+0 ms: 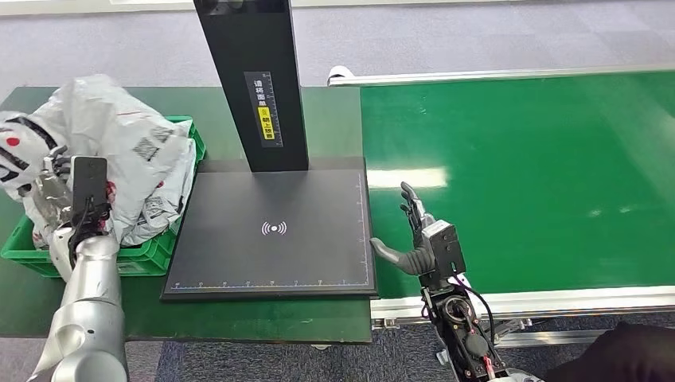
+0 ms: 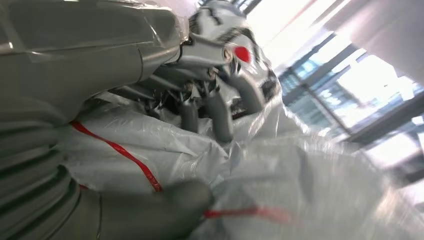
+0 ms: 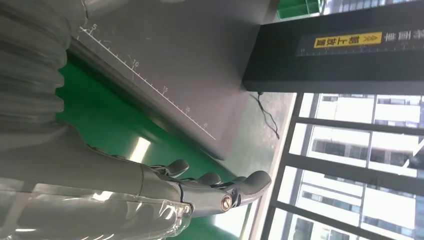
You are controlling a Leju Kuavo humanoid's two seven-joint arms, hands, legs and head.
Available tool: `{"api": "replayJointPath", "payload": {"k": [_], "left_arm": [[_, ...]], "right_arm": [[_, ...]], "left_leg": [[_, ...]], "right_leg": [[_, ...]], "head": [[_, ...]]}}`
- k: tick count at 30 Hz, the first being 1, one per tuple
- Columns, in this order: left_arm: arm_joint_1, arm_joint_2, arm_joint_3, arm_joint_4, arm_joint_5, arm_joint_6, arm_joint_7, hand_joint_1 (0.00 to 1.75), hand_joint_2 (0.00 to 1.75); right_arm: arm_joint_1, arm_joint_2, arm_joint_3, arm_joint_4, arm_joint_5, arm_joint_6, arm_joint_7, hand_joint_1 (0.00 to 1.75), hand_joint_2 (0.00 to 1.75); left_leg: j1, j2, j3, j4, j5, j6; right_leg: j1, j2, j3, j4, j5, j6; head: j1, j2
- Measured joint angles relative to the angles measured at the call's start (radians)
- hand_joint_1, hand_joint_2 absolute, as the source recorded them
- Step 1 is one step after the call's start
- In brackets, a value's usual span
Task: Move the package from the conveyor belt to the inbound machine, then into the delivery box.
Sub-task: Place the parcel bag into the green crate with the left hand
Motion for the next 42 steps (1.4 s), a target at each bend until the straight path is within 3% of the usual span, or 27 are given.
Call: {"api": "replayJointPath", "payload": {"k": [5, 8, 10, 15, 24, 27, 28, 31, 34, 37, 42], "left_arm": [[0.034, 0.006, -0.181, -0.052, 0.252, 0.075, -0.126, 0.0, 1.75], [0.073, 0.003, -0.238, -0.131, 0.375, 0.123, -0.21, 0.0, 1.75], [0.098, -0.003, -0.253, -0.188, 0.374, 0.158, -0.231, 0.0, 1.75], [0.148, -0.061, -0.169, -0.373, 0.145, 0.173, -0.256, 0.0, 1.75], [0.177, -0.111, -0.083, -0.521, 0.129, 0.174, -0.257, 0.0, 1.75], [0.183, -0.119, -0.071, -0.541, 0.125, 0.174, -0.257, 0.0, 0.44], [0.187, -0.123, -0.065, -0.555, 0.123, 0.174, -0.257, 0.0, 0.44], [0.206, -0.135, -0.053, -0.632, 0.187, 0.174, -0.257, 0.0, 1.75], [0.251, -0.128, -0.101, -0.711, 0.475, 0.17, -0.257, 0.0, 1.75], [0.311, -0.109, -0.204, -0.77, 0.731, 0.118, -0.257, 0.0, 1.75], [0.39, -0.1, -0.356, -0.86, 0.8, -0.101, -0.258, 0.0, 1.75]], "right_arm": [[0.0, -0.003, -0.002, -0.002, 0.03, 0.01, -0.001, 0.0, 1.75], [-0.001, -0.003, -0.002, -0.002, 0.036, 0.015, -0.004, 0.0, 1.75], [-0.001, -0.003, -0.002, -0.001, 0.042, 0.018, -0.006, 0.0, 1.75], [-0.005, -0.001, 0.005, 0.007, 0.07, 0.021, -0.016, 0.0, 1.75], [-0.012, 0.001, 0.016, 0.021, 0.077, 0.022, -0.019, 0.0, 1.75], [-0.013, 0.003, 0.018, 0.023, 0.08, 0.022, -0.02, 0.0, 1.75], [-0.014, 0.004, 0.019, 0.025, 0.082, 0.022, -0.02, 0.0, 1.75], [-0.018, 0.006, 0.024, 0.032, 0.087, 0.022, -0.025, 0.0, 1.75], [-0.021, 0.006, 0.028, 0.036, 0.064, 0.03, -0.025, 0.0, 1.75], [-0.013, 0.004, 0.024, 0.023, 0.024, 0.032, -0.024, 0.0, 1.75], [0.013, 0.002, -0.005, -0.021, -0.041, 0.043, -0.021, 0.0, 1.75]], "left_leg": [[0.0, 0.0, 0.0, 0.0, 0.0, 0.0], [0.0, 0.001, 0.0, 0.0, 0.0, 0.0], [0.0, 0.002, 0.0, 0.0, 0.0, 0.0], [0.0, 0.002, -0.001, 0.0, 0.0, 0.0], [0.0, 0.001, -0.001, 0.0, 0.0, 0.0], [0.0, 0.001, -0.001, 0.0, 0.0, 0.0], [0.0, 0.001, -0.001, 0.0, 0.0, 0.0], [0.0, 0.002, -0.001, 0.0, 0.0, 0.0], [0.0, 0.002, -0.001, 0.0, -0.001, 0.0], [0.0, 0.002, -0.001, 0.0, -0.001, 0.0], [0.0, 0.002, -0.001, 0.0, -0.001, 0.0]], "right_leg": [[0.0, 0.0, 0.0, 0.0, 0.0, 0.0], [0.0, 0.001, -0.001, 0.0, 0.0, 0.0], [0.0, 0.001, -0.002, 0.0, 0.0, 0.0], [0.0, 0.001, -0.002, 0.0, 0.0, 0.0], [0.0, 0.0, -0.002, 0.0, 0.0, 0.0], [0.0, 0.001, -0.002, 0.0, 0.0, 0.0], [0.0, 0.001, -0.002, 0.0, 0.0, 0.0], [0.0, 0.001, -0.002, 0.0, 0.0, 0.0], [0.0, 0.001, -0.003, 0.0, 0.0, 0.0], [0.0, 0.0, -0.003, -0.001, -0.001, 0.0], [0.0, 0.001, -0.002, -0.001, 0.0, 0.0]], "head": [[0.0, 0.0], [0.0, 0.0], [0.0, 0.0], [0.0, 0.0], [0.0, 0.0], [0.0, 0.0], [0.0, 0.0], [0.0, 0.0], [0.0, 0.0], [0.0, 0.0], [0.0, 0.0]]}}
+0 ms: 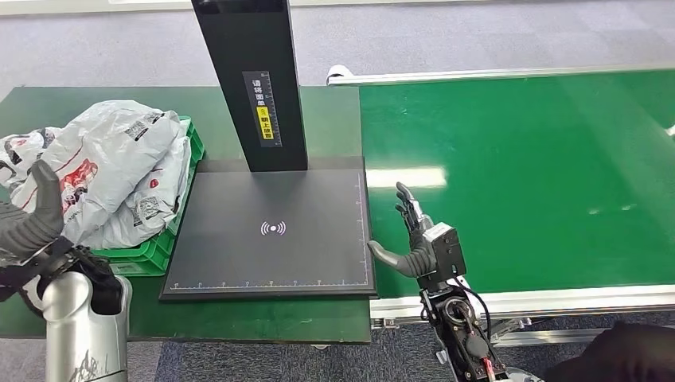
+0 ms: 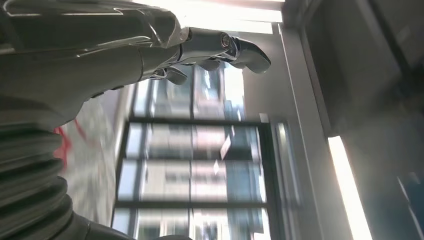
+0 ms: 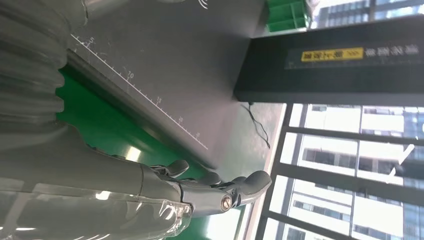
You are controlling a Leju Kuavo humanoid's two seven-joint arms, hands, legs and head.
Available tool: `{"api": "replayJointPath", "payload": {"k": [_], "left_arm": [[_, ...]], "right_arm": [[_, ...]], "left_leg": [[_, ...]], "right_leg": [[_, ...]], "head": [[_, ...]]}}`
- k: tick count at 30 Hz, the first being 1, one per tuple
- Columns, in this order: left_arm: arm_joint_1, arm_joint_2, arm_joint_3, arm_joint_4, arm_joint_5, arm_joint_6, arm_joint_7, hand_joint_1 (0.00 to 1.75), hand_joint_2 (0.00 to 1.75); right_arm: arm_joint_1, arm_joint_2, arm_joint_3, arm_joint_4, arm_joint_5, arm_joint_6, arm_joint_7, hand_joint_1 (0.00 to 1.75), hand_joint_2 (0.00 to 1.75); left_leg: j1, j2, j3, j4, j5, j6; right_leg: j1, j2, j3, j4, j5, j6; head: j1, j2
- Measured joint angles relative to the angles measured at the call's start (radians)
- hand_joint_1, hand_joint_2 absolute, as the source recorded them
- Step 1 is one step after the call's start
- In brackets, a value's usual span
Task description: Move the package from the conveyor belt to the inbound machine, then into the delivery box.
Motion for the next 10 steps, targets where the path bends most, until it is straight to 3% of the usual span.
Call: {"api": "replayJointPath", "payload": {"k": [7, 10], "left_arm": [[0.072, 0.033, -0.208, -0.076, 0.005, -0.392, 0.0, 0.0, 1.75], [0.09, 0.04, -0.25, -0.08, 0.0, -0.483, 0.0, 0.0, 1.75]], "right_arm": [[-0.014, 0.0, -0.026, -0.007, -0.047, 0.035, -0.016, 0.0, 1.75], [-0.02, 0.0, -0.028, -0.007, -0.056, 0.037, -0.027, 0.0, 1.75]], "left_leg": [[0.0, 0.0, 0.0, 0.0, 0.0, 0.0], [0.0, 0.0, 0.0, 0.0, 0.0, 0.0]], "right_leg": [[0.0, 0.0, 0.0, 0.0, 0.0, 0.0], [0.0, 0.0, 0.0, 0.0, 0.0, 0.0]], "head": [[0.0, 0.0], [0.0, 0.0]]}}
